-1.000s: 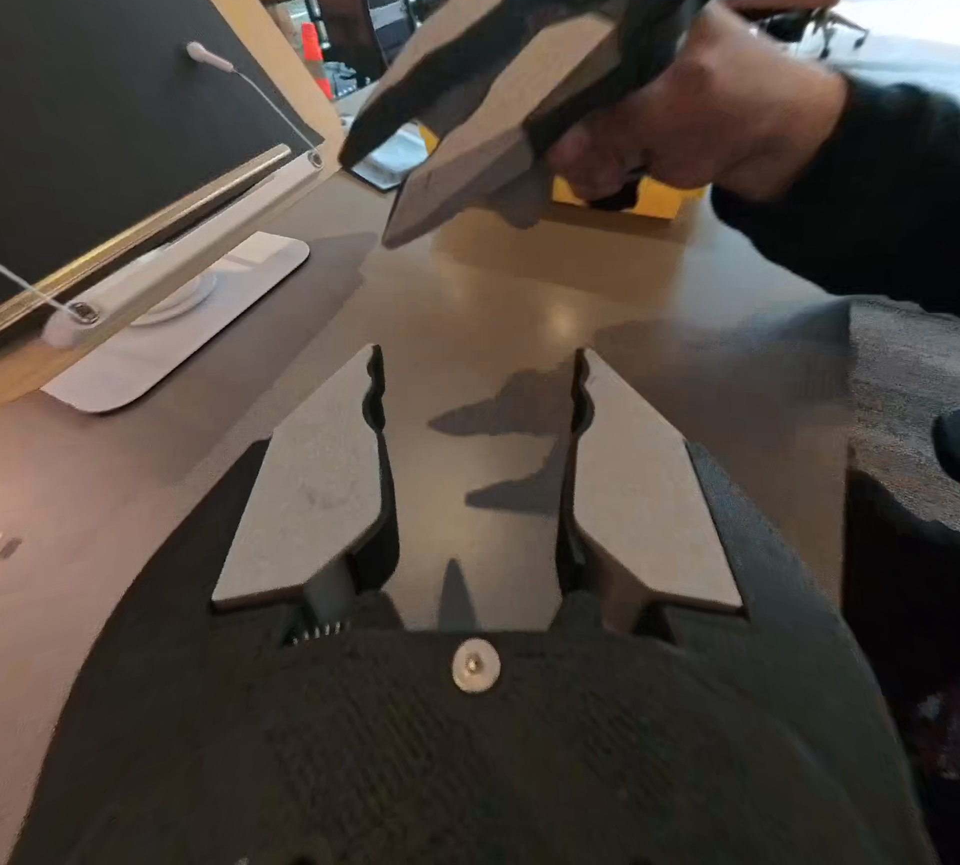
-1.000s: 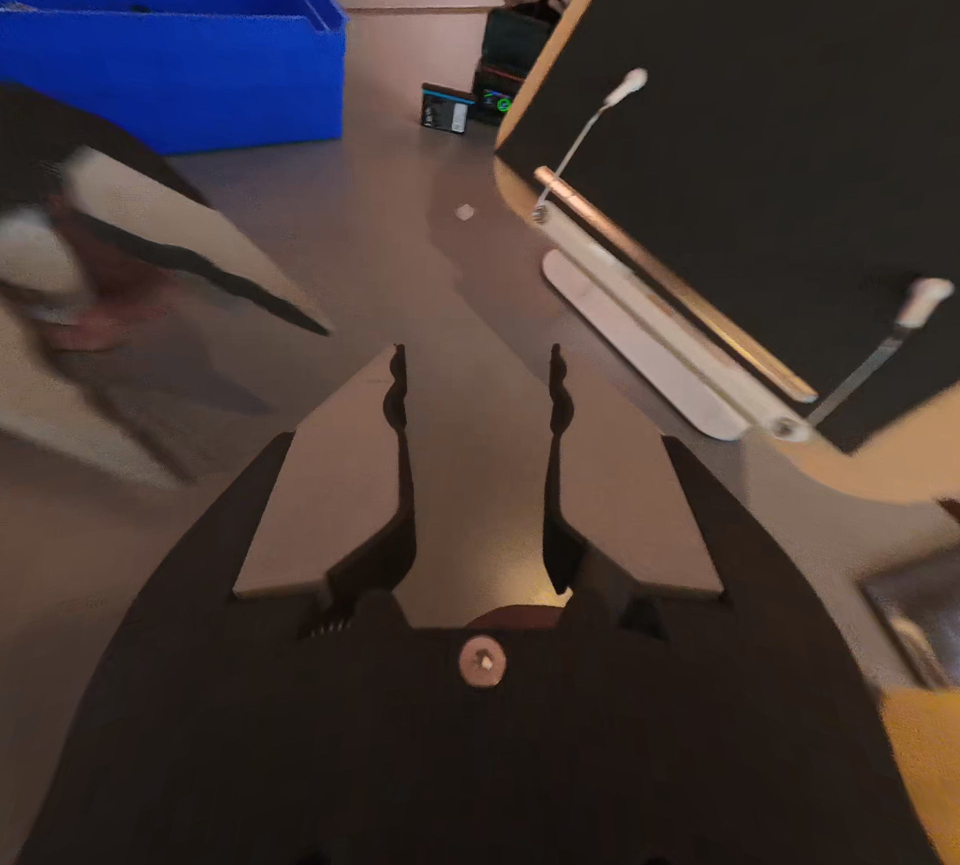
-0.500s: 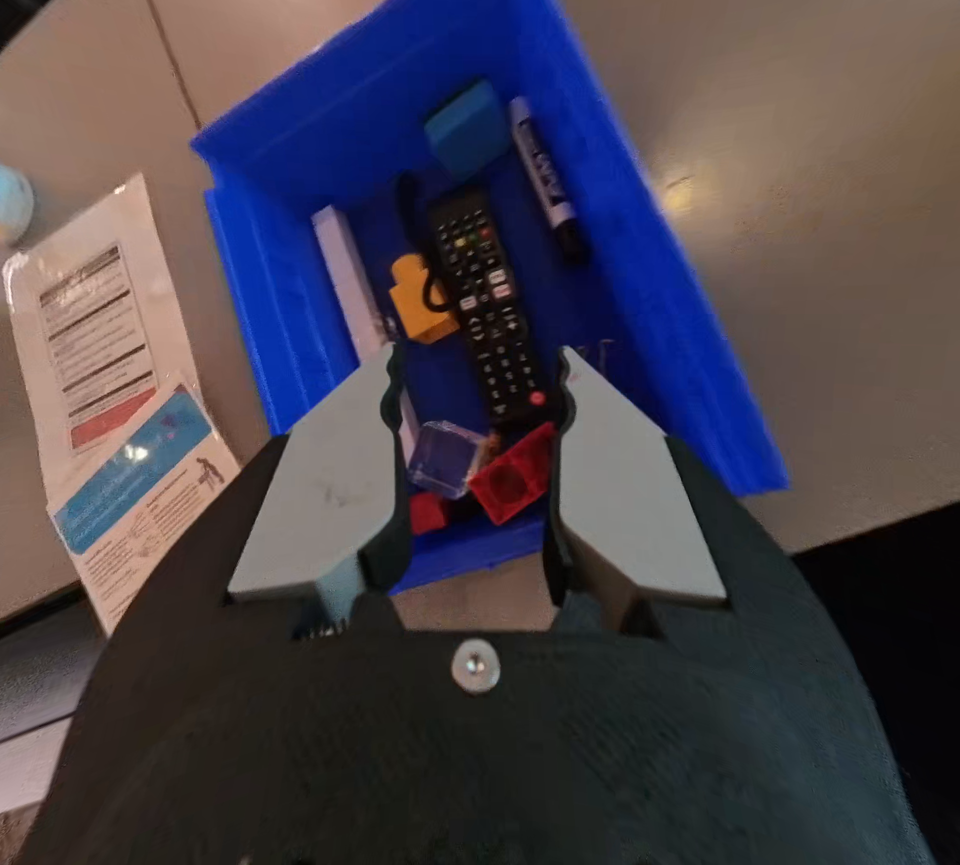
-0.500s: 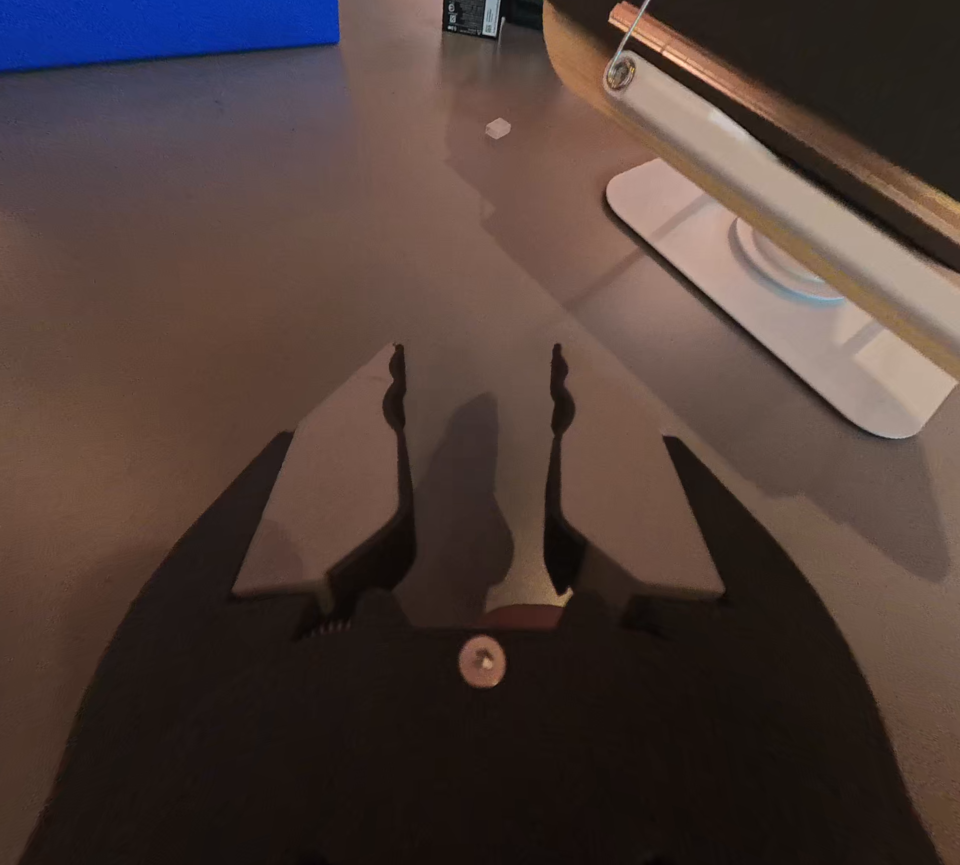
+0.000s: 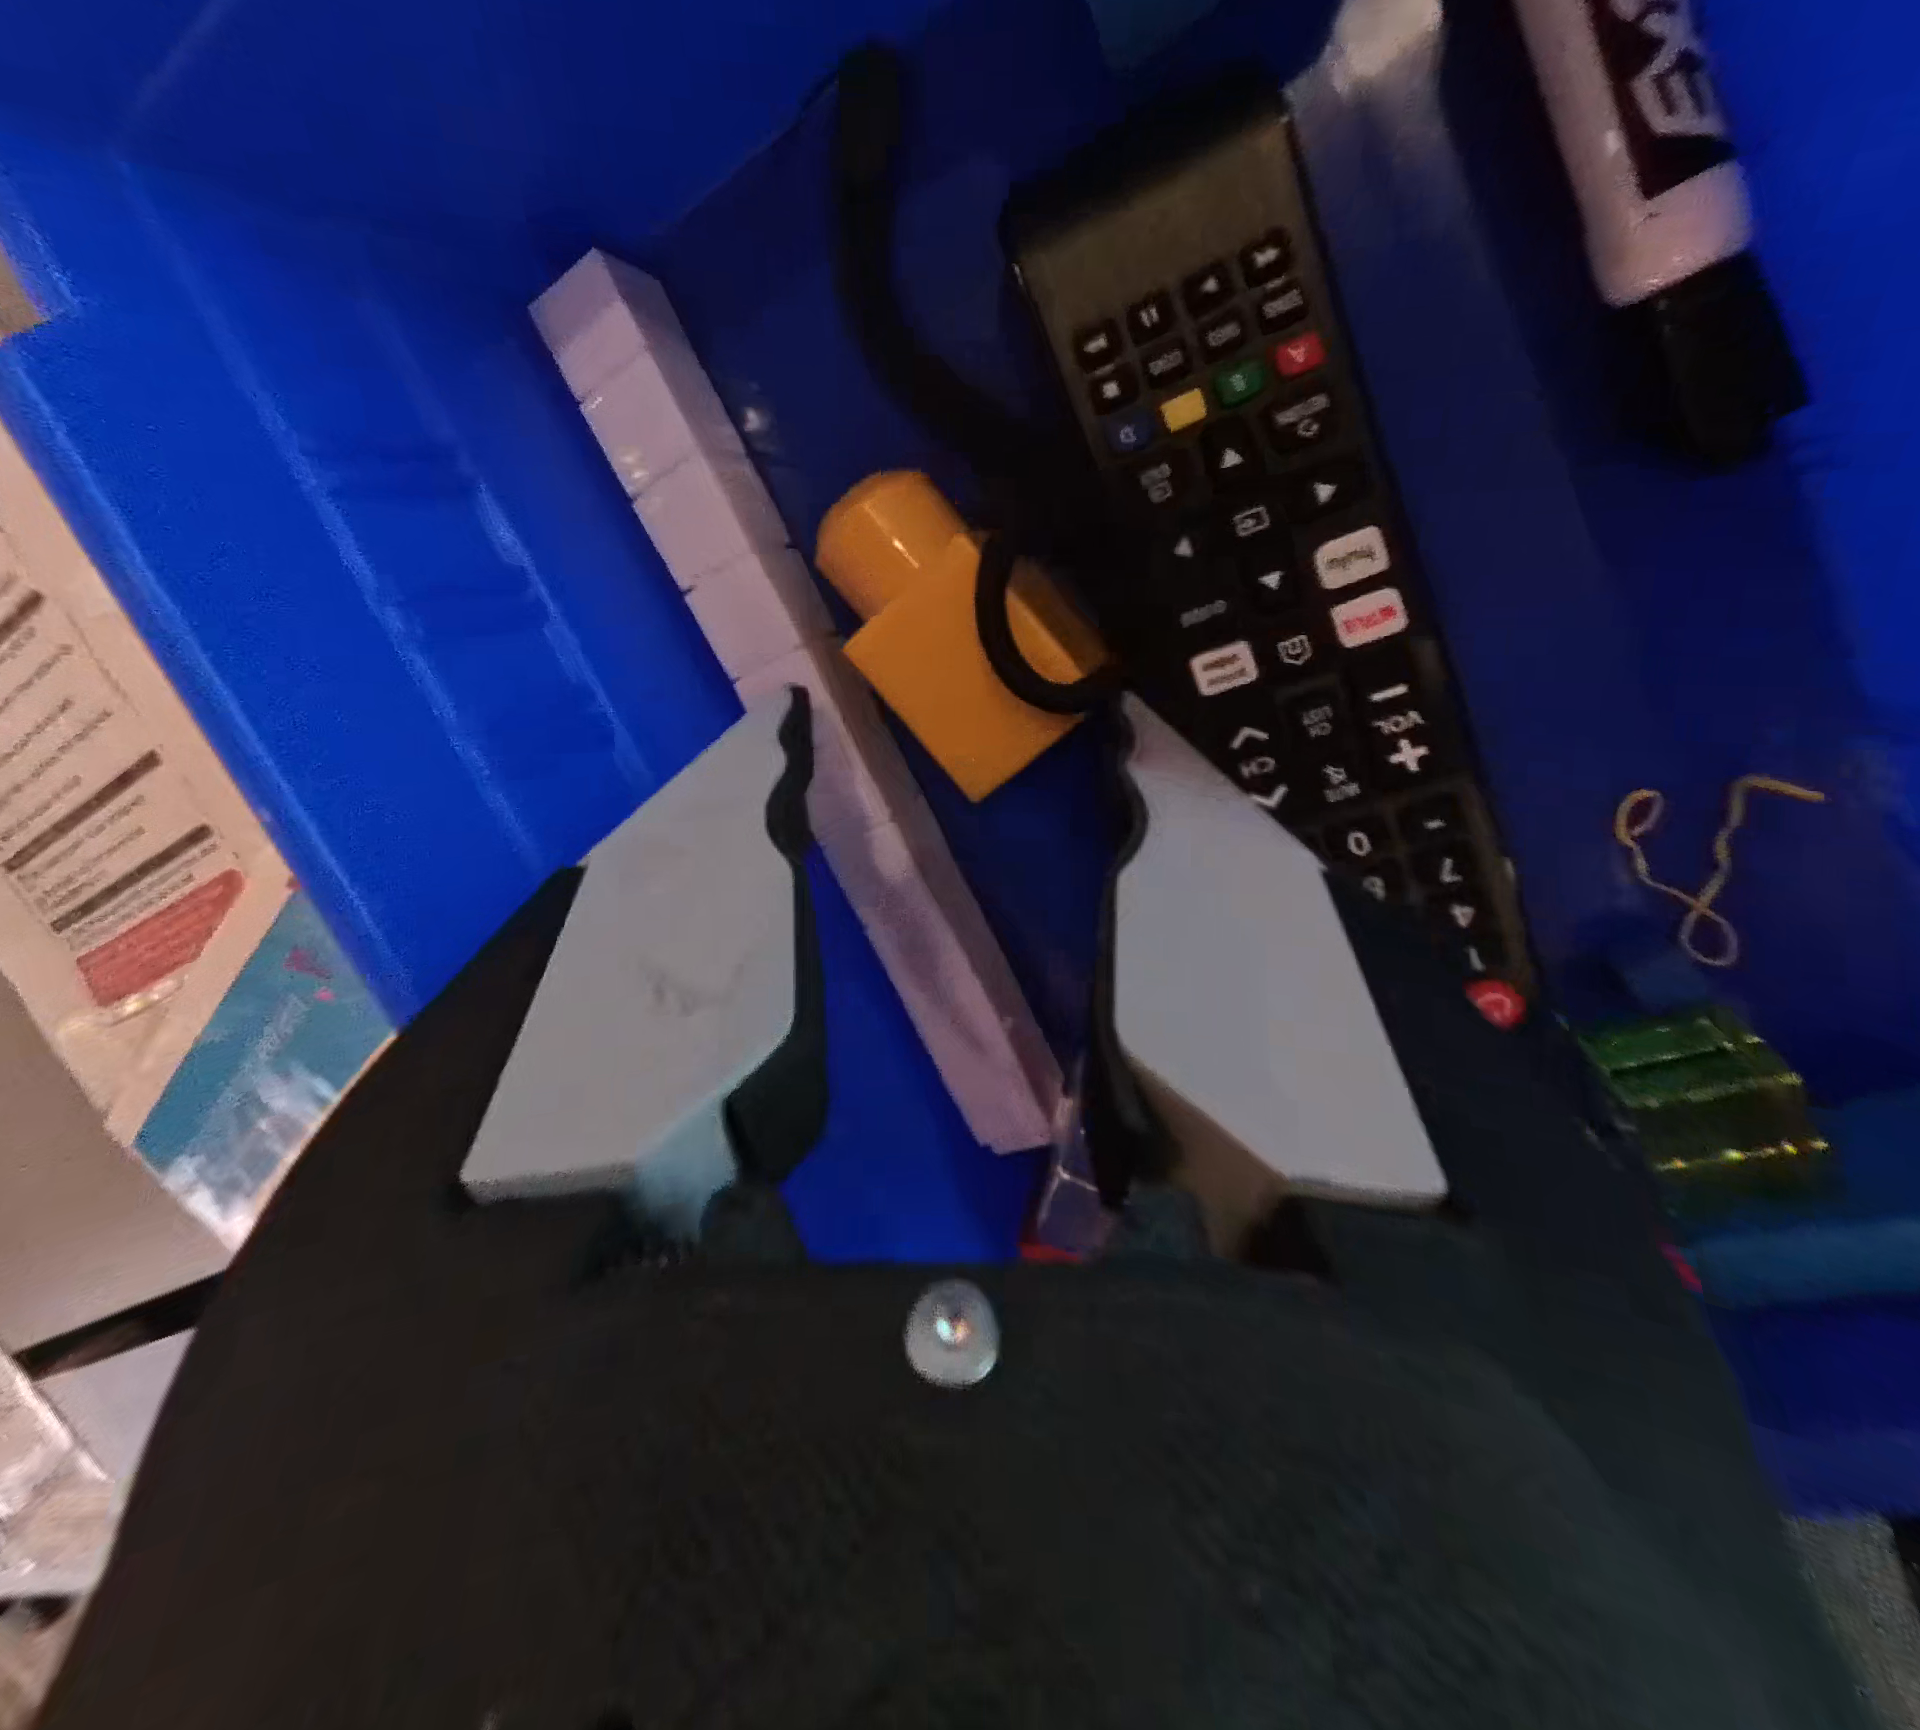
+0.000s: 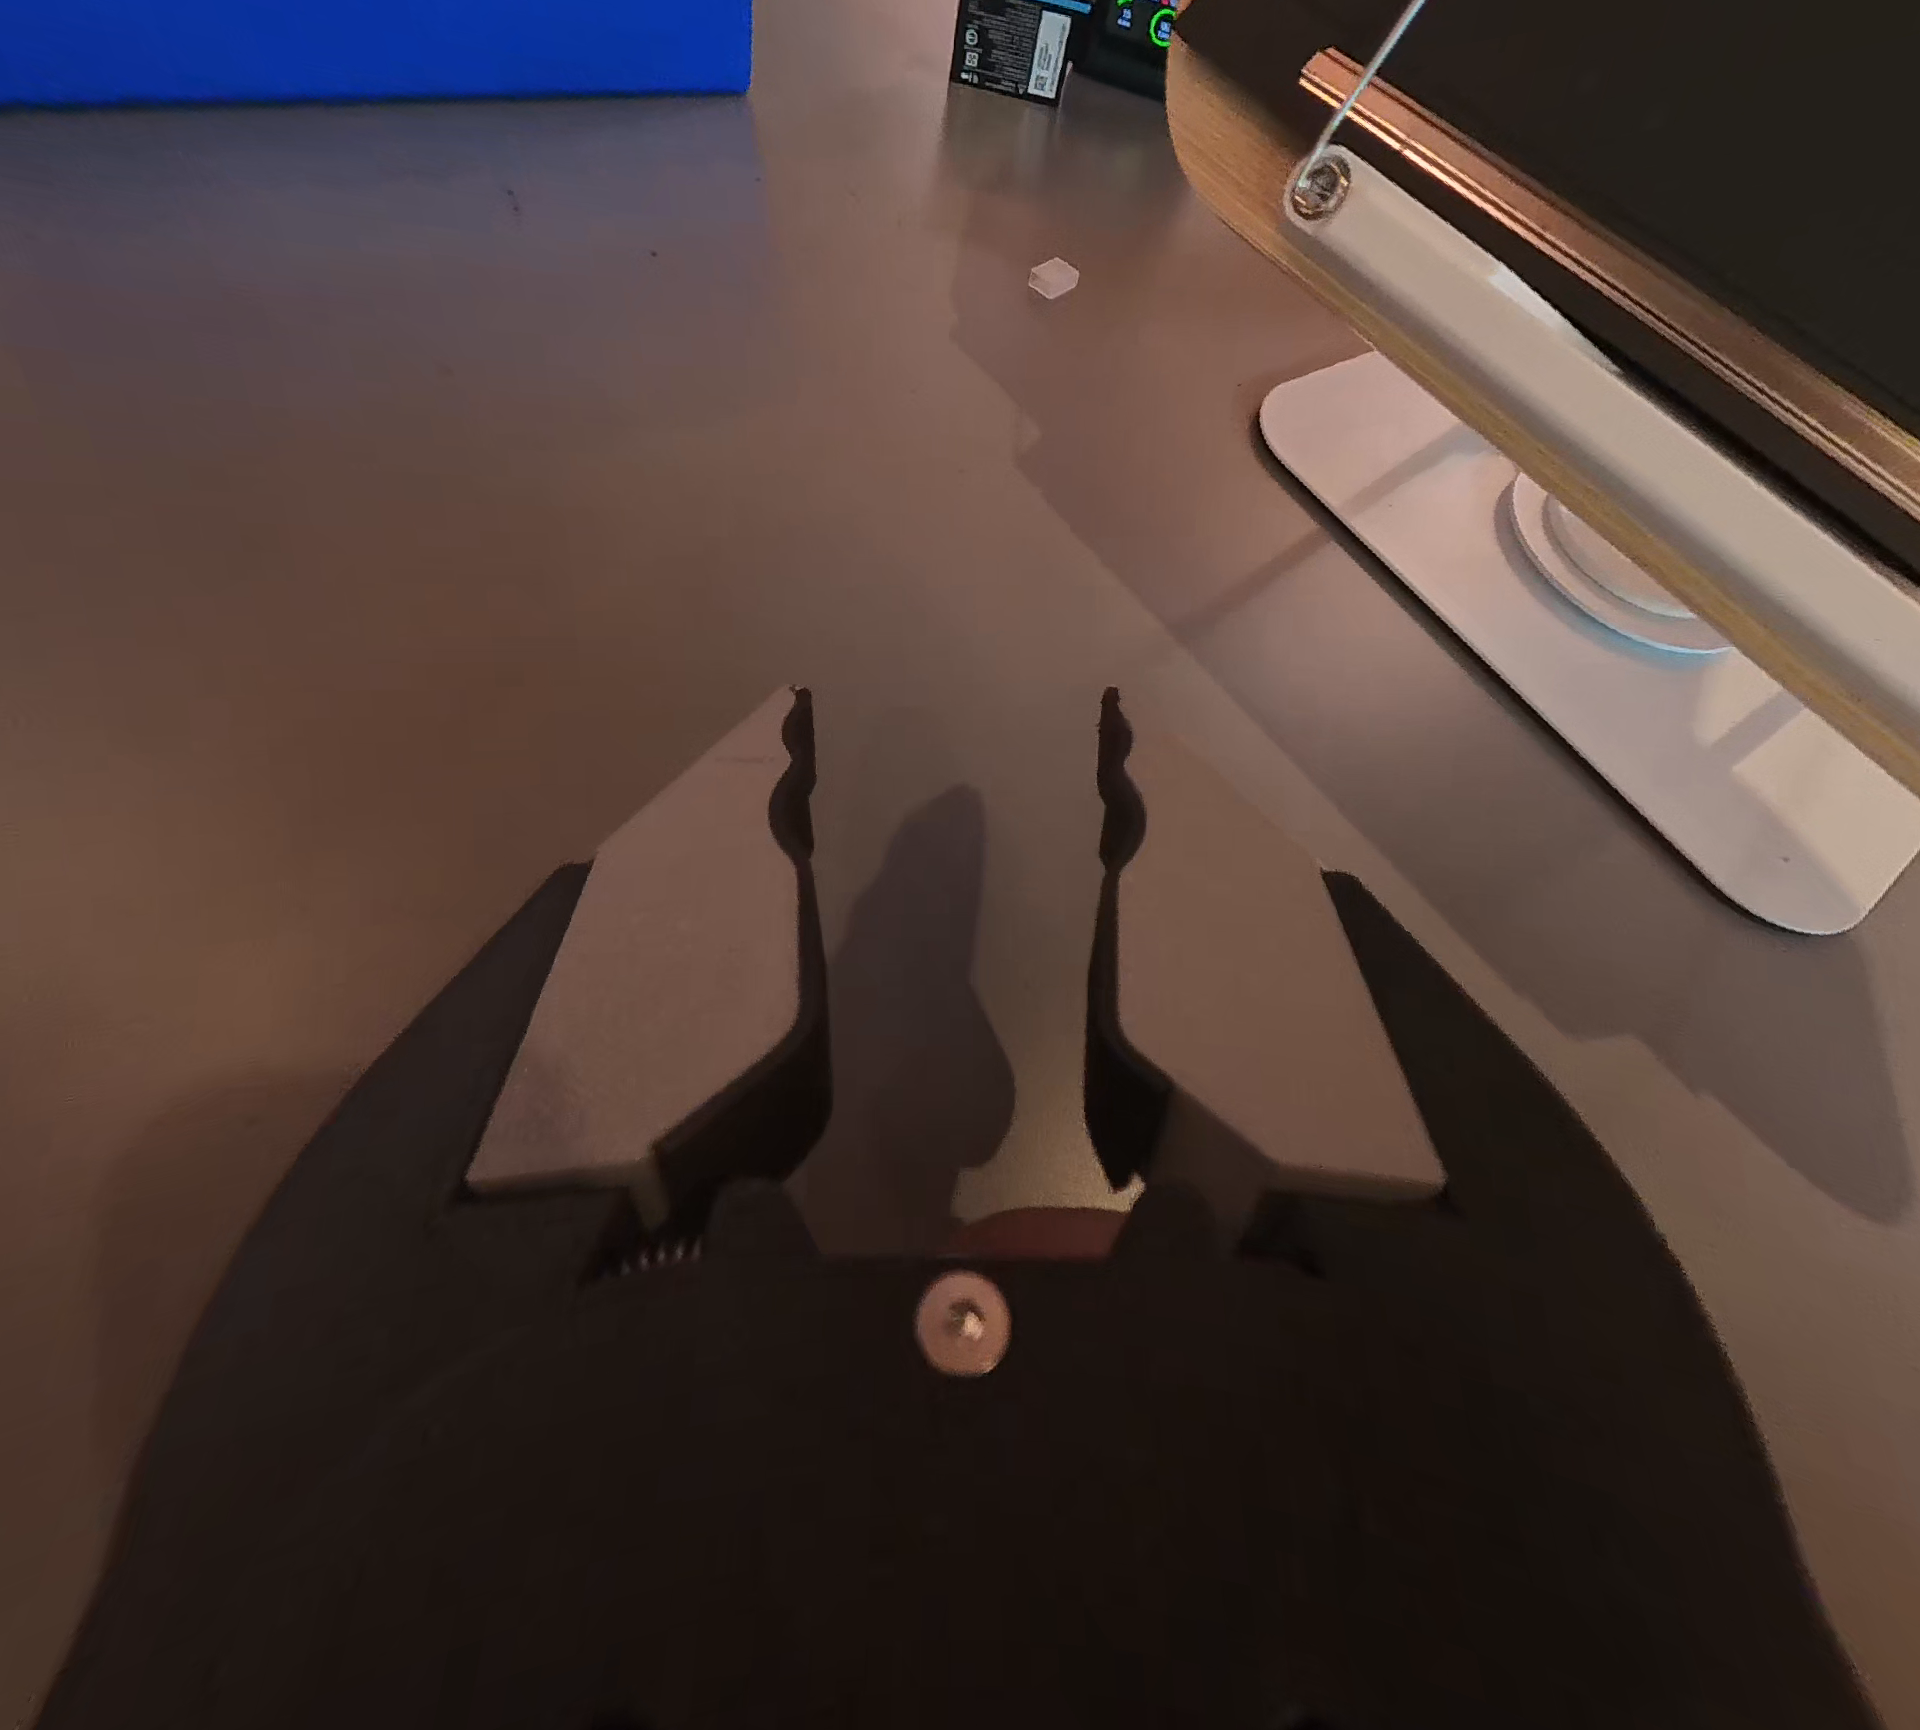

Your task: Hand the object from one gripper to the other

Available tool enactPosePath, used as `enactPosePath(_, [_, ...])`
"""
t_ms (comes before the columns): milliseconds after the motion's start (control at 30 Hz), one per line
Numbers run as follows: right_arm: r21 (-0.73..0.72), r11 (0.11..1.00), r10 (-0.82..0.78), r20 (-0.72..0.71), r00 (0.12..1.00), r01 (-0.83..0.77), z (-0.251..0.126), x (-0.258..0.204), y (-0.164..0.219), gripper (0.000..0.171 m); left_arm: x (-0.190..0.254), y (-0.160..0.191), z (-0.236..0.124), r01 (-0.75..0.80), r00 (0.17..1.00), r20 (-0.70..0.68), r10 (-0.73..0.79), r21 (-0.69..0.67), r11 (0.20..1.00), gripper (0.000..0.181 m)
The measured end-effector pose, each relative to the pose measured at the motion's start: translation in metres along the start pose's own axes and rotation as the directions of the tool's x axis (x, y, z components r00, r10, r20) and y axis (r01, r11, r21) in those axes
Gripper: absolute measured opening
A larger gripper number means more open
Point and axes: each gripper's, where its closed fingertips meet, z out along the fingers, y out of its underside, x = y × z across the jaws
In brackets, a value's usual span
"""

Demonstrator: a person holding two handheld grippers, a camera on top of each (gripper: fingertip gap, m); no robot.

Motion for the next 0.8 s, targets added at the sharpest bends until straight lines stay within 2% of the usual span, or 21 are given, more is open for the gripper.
enactPosePath(33, [0.005,1.000,-0.006,0.002,1.000,0.006,0.000,-0.001,-0.001,0.050,-0.004,-0.001,0.001,-0.006,1.000,0.025,0.006,-0.002,1.000,0.042])
enactPosePath(200, [0.007,1.000,-0.023,0.006,1.000,0.023,0.000,-0.005,-0.002,0.048,-0.011,-0.014,-0.001,-0.030,0.996,0.083,0.027,0.031,0.999,0.012])
enactPosePath(367, [0.014,1.000,-0.017,0.006,1.000,0.017,-0.002,-0.004,-0.003,0.046,-0.020,-0.018,-0.025,-0.125,0.967,0.229,0.109,0.056,0.991,0.006])
enactPosePath(500, [0.027,0.999,-0.024,-0.022,0.999,0.024,-0.007,0.002,-0.006,0.045,-0.040,-0.020,-0.072,-0.218,0.876,0.449,0.174,0.047,0.975,0.006])
enactPosePath(600, [0.061,0.998,0.033,0.032,0.999,-0.035,-0.012,-0.001,-0.012,0.050,-0.051,-0.036,-0.128,-0.238,0.803,0.584,0.117,0.133,0.962,0.006])
enactPosePath(667, [0.092,0.988,0.111,0.153,0.982,-0.126,-0.016,-0.013,-0.019,0.055,-0.033,-0.063,-0.166,-0.304,0.794,0.605,0.069,0.296,0.906,0.006])
enactPosePath(733, [0.129,0.964,0.178,0.340,0.923,-0.233,-0.026,-0.034,-0.033,0.058,0.006,-0.098,-0.202,-0.392,0.783,0.621,0.025,0.462,0.795,0.006])
enactPosePath(800, [0.171,0.935,0.194,0.488,0.851,-0.312,-0.039,-0.051,-0.051,0.065,0.063,-0.131,-0.224,-0.492,0.762,0.648,0.026,0.551,0.674,0.006])
